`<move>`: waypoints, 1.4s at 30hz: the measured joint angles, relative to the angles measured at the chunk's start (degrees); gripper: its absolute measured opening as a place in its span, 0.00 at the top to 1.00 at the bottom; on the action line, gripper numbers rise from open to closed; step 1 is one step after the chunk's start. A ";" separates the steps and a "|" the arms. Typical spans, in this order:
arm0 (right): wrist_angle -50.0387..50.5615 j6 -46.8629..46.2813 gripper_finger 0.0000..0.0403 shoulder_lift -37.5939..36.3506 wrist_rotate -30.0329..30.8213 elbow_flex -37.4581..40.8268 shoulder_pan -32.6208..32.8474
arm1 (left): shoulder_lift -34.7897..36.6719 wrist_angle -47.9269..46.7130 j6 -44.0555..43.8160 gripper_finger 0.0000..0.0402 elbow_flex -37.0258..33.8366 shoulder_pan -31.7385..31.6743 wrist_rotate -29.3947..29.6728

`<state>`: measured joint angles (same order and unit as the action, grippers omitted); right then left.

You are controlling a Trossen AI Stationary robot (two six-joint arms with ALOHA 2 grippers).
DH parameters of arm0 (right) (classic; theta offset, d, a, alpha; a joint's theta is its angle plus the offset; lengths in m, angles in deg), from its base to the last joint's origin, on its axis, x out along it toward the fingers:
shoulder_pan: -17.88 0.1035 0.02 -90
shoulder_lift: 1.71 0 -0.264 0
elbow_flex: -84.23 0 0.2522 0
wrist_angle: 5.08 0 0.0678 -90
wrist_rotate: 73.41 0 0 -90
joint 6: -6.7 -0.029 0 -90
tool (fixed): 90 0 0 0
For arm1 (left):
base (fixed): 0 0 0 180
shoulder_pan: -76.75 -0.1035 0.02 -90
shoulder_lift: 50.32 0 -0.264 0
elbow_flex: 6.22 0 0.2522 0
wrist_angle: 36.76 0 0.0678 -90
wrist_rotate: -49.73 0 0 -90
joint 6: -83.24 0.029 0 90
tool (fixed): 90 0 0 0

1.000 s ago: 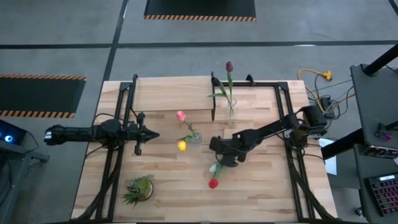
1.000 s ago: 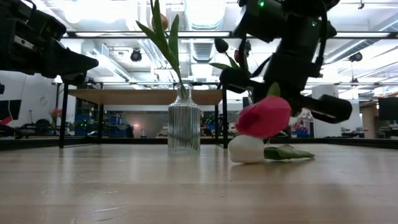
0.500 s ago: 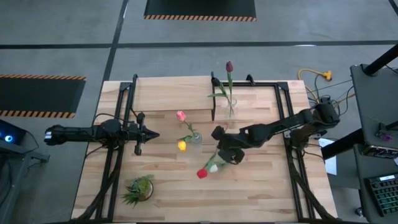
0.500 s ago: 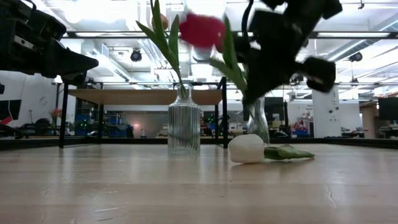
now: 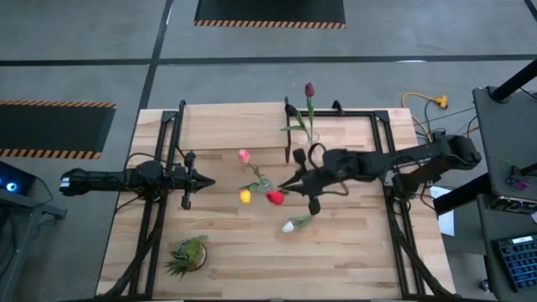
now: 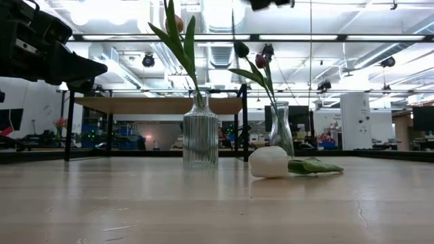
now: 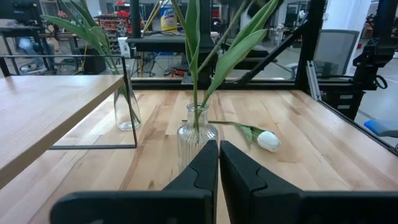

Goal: Pick and place flowers into a vace then onto a shelf
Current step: Put the red tulip into the bottom transparent vase

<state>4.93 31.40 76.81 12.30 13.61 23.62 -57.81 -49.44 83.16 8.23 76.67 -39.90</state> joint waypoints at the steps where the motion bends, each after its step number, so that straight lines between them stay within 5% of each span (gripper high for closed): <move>1: -2.88 -0.94 0.98 -0.05 -1.68 0.12 -0.52 | 0.02 0.00 -0.01 1.00 0.00 0.00 -0.02; 14: -25.36 -10.91 0.98 9.23 -6.21 0.65 -2.71 | 0.00 0.00 0.00 1.00 0.00 0.00 -0.02; 42: -29.02 -17.61 0.98 12.11 -4.68 4.22 -5.65 | 0.00 -0.02 0.00 1.00 -0.02 0.00 -0.02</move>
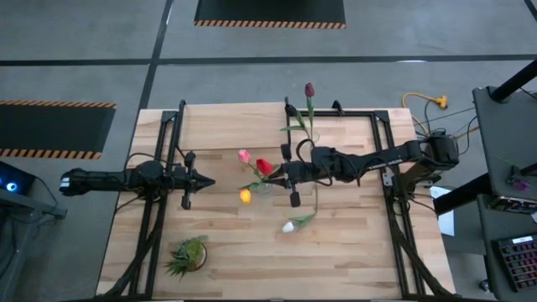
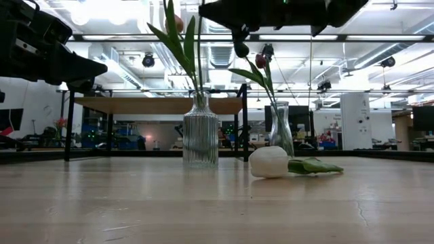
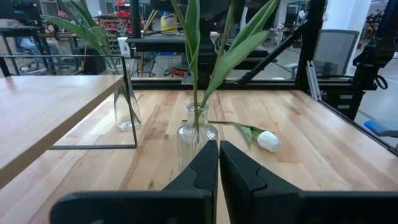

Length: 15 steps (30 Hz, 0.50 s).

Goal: Pick and place flowers into a vace then onto a shelf
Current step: Put the red tulip into the bottom transparent vase

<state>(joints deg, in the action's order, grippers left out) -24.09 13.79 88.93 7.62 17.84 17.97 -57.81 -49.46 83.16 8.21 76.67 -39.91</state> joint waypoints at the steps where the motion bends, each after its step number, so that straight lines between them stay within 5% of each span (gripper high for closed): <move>1: -0.07 -0.61 0.98 0.35 0.00 0.12 -0.23 | 0.00 0.00 0.00 1.00 0.02 0.00 0.02; 15: -9.02 -5.26 0.98 5.63 0.02 5.41 -3.49 | 0.02 0.00 -0.02 1.00 0.00 0.00 0.00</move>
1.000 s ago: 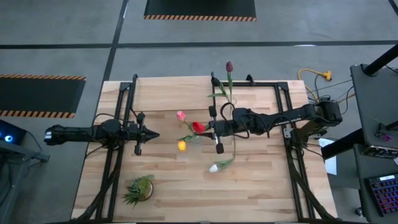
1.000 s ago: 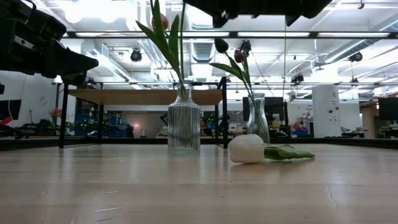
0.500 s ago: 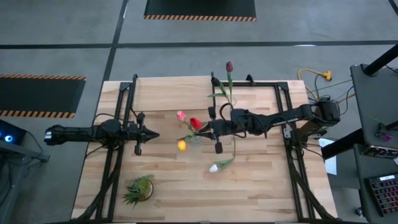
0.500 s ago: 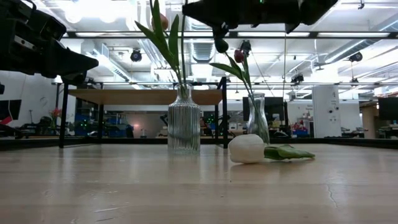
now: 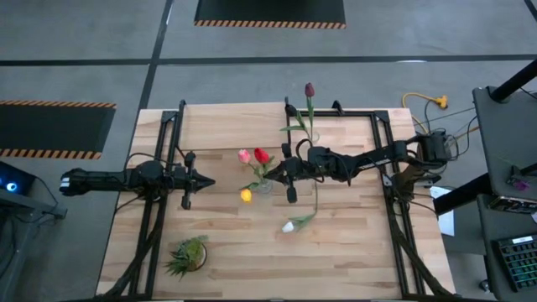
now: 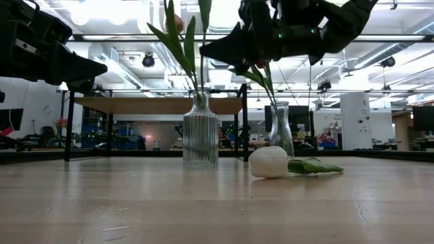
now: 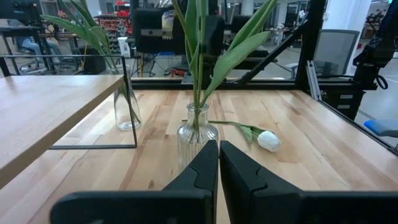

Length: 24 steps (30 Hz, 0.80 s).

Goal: Pick and place flowers into a vace then onto a shelf
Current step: Put the red tulip into the bottom transparent vase

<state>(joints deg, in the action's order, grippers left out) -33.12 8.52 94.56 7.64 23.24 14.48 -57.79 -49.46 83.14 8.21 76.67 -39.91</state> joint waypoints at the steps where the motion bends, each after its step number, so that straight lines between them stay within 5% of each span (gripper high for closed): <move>1: -0.22 -0.02 0.98 0.14 0.00 0.25 0.02 | 0.00 0.00 0.00 1.00 0.00 0.00 0.00; 15: -1.96 -3.78 0.97 2.58 -0.05 0.92 -0.01 | 0.00 0.00 0.01 1.00 0.00 0.00 0.01; 24: 1.14 -3.80 0.79 2.30 -0.07 0.96 -0.04 | 0.00 0.00 0.02 1.00 0.00 0.00 0.00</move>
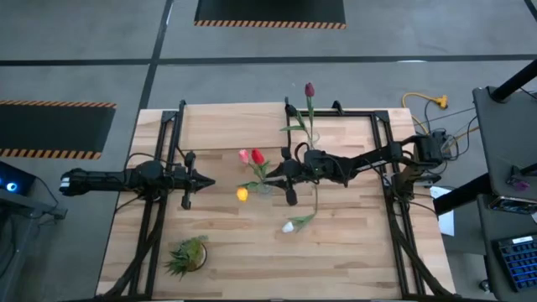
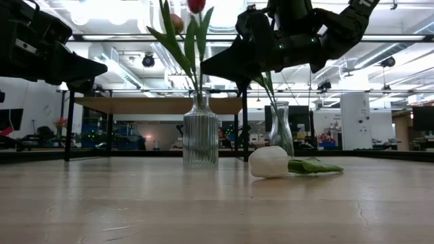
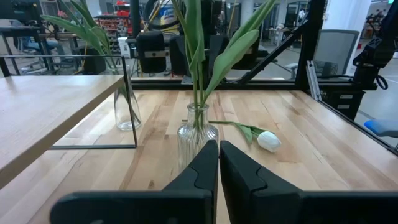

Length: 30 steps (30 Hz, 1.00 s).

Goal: Pick and place flowers into a vace then onto a shelf
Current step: Put the red tulip into the bottom transparent vase, then put the white tulip into the top transparent vase

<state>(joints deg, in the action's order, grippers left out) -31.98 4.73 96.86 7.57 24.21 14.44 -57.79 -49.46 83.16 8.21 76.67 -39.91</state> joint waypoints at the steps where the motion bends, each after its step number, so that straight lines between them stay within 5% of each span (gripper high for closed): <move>1: 0.88 -0.44 0.76 -0.17 0.02 0.00 0.00 | 0.00 0.00 -0.01 1.00 0.00 0.00 0.00; 7: 9.07 1.27 0.59 -4.52 -0.08 0.02 0.02 | 0.00 0.00 -0.02 1.00 0.00 0.00 0.00; 12: 25.17 7.97 0.51 -11.94 -1.03 -0.19 0.41 | 0.00 0.00 0.00 1.00 0.00 0.00 0.00; 23: 54.10 12.99 0.53 -19.43 -8.96 -1.29 8.11 | 0.00 0.00 -0.01 1.00 0.00 0.00 0.01; 30: 55.73 14.04 0.55 -13.42 -8.60 -1.22 14.54 | 0.00 0.00 0.00 1.00 0.00 0.00 0.01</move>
<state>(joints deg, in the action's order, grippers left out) 23.75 18.77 83.44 -1.03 22.98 28.98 -57.79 -49.46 83.16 8.21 76.67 -39.90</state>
